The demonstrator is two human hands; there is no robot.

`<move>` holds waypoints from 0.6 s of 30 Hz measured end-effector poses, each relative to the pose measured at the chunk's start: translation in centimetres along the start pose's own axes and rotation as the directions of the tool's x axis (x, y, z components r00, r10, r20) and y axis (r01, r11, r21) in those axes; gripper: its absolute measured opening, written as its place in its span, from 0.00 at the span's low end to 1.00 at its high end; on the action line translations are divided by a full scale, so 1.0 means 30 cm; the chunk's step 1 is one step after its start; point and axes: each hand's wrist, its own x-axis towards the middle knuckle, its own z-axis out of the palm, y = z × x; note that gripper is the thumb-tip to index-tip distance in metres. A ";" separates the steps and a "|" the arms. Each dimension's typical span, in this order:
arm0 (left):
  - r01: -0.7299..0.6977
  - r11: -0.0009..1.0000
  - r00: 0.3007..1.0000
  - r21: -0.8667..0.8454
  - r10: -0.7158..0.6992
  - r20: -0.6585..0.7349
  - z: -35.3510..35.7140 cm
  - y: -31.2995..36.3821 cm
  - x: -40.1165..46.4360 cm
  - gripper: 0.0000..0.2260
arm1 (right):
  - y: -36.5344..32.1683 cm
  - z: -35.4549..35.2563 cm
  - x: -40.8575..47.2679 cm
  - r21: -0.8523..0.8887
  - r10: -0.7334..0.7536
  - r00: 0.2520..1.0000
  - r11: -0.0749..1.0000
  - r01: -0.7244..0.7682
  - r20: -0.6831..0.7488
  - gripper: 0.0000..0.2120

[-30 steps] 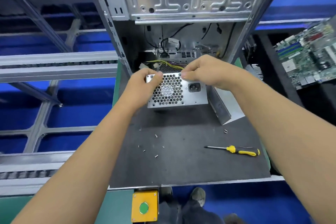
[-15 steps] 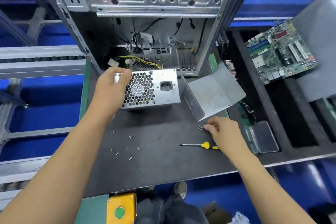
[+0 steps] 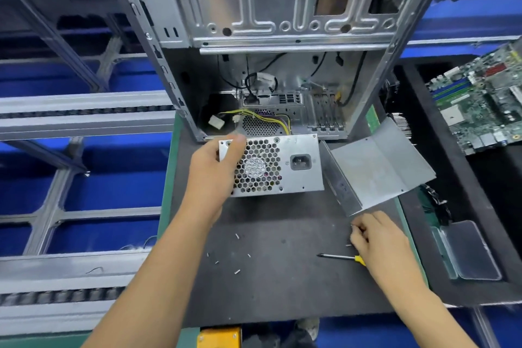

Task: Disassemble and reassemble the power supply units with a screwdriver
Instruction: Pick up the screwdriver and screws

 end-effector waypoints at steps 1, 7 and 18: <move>0.010 1.000 1.000 0.001 -0.010 0.006 -0.001 0.001 0.001 0.08 | -0.009 -0.010 -0.007 0.007 0.007 1.000 1.000 -0.007 -0.002 0.05; 0.127 0.987 0.990 -0.095 -0.121 0.072 -0.016 0.005 0.013 0.09 | -0.158 -0.084 -0.057 0.331 -0.004 0.989 0.942 0.053 -0.147 0.11; 0.309 0.919 0.935 -0.244 -0.247 0.253 -0.038 0.049 0.020 0.16 | -0.453 -0.098 0.227 0.641 -0.107 0.923 0.690 0.336 -0.369 0.04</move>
